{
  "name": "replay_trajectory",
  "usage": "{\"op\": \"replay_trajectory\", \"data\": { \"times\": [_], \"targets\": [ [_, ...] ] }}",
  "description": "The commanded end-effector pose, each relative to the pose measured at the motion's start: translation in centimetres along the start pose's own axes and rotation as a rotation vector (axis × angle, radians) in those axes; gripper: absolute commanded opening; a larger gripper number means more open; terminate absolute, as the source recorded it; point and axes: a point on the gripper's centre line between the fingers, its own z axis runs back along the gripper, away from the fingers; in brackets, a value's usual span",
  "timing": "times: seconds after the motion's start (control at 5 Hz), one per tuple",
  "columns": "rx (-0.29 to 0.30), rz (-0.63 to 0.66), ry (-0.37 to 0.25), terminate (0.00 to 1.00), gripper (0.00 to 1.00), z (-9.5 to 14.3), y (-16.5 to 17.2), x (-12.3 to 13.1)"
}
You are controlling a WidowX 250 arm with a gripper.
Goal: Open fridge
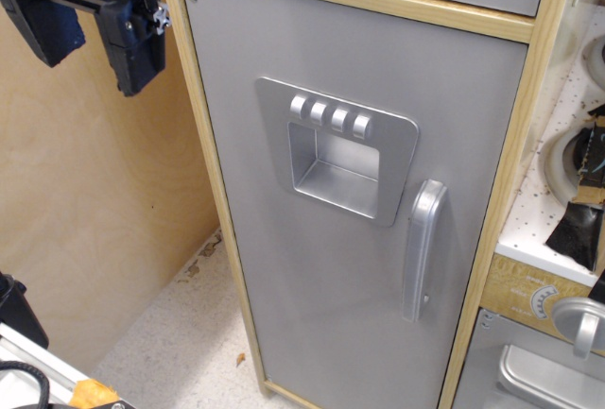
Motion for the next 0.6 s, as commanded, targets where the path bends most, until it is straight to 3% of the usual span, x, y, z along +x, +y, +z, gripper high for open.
{"op": "replay_trajectory", "data": {
  "times": [0.0, 0.4],
  "targets": [
    [0.000, 0.000, 0.000, 0.00, 1.00, 0.0, 0.0, 0.0],
    [-0.055, 0.012, -0.030, 0.00, 1.00, -3.7, -4.9, 2.4]
  ]
}}
